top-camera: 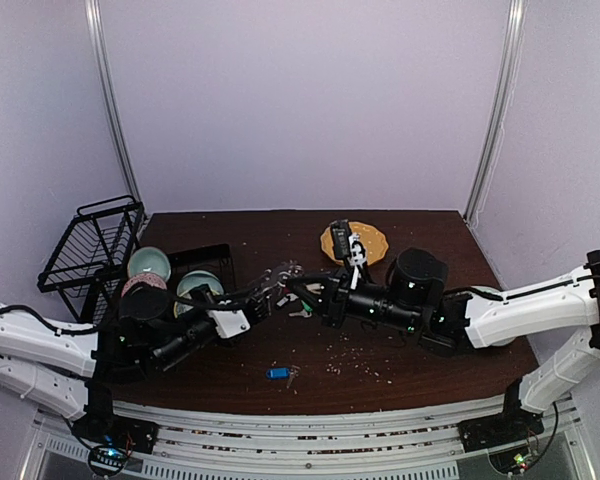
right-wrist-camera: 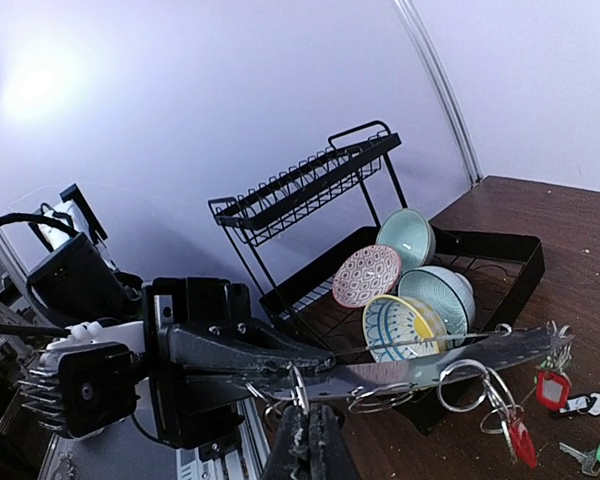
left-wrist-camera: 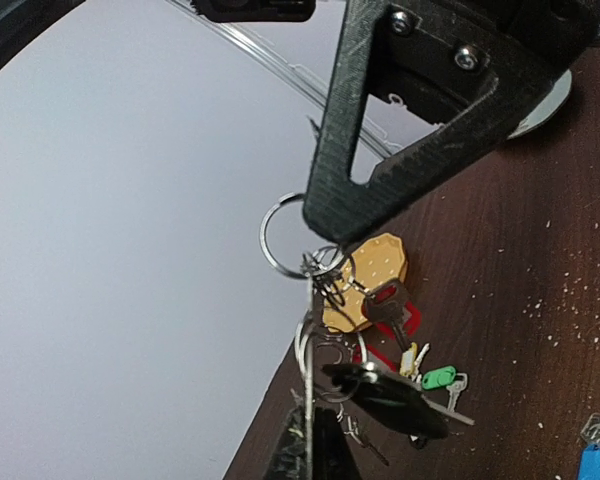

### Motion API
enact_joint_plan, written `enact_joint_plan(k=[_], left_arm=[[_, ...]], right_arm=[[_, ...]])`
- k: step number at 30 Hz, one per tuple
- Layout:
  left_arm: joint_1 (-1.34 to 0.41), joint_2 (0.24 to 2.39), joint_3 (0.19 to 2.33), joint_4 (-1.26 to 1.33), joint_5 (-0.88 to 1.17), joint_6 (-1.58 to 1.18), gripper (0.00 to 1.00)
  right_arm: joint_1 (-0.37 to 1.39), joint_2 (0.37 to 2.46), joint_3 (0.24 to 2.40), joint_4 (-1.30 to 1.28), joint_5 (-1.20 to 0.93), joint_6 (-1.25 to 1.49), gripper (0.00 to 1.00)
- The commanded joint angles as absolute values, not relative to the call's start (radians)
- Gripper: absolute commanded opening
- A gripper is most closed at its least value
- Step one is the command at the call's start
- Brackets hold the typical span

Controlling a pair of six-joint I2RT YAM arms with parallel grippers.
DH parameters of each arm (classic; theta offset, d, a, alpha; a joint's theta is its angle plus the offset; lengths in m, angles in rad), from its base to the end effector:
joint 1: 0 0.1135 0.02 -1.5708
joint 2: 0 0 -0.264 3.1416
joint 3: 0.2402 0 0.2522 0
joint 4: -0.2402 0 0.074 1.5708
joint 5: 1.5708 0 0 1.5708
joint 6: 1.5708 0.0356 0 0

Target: Put the keys on the keyring

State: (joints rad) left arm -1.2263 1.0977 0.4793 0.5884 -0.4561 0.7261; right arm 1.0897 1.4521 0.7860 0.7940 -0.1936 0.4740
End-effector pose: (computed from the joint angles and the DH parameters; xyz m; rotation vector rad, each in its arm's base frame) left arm 0.0958 -0.2206 0.2522 1.0946 1.1640 -0.0239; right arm 0.1450 0.2926 0.2853 -0.6531 1.4713 1.3919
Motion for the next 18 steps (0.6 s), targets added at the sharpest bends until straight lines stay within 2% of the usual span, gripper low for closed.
enact_joint_plan(k=[1, 8, 11, 12, 13, 15, 16, 18], left_arm=[[-1.23, 1.083, 0.533, 0.533, -0.328, 0.653, 0.0], [-1.23, 1.081, 0.542, 0.506, -0.285, 0.621, 0.0], [-1.226, 1.065, 0.54, 0.508, -0.266, 0.598, 0.0], [-1.221, 1.059, 0.543, 0.501, -0.235, 0.579, 0.05], [-1.212, 1.052, 0.55, 0.482, -0.188, 0.553, 0.26], [-1.195, 1.04, 0.57, 0.422, -0.073, 0.514, 0.6], [-1.192, 1.035, 0.578, 0.4, -0.035, 0.496, 0.68], [-1.168, 1.025, 0.598, 0.364, 0.056, 0.456, 0.72]], right_arm=[[1.096, 1.407, 0.771, 0.943, -0.02, 0.454, 0.0], [1.101, 1.422, 0.79, 0.928, -0.079, 0.401, 0.0], [1.095, 1.399, 0.795, 0.82, -0.105, 0.321, 0.0], [1.094, 1.387, 0.795, 0.781, -0.106, 0.293, 0.0], [1.092, 1.374, 0.792, 0.748, -0.11, 0.27, 0.0], [1.09, 1.345, 0.79, 0.677, -0.113, 0.214, 0.0], [1.09, 1.337, 0.796, 0.644, -0.111, 0.189, 0.0], [1.091, 1.332, 0.817, 0.583, -0.129, 0.152, 0.0]])
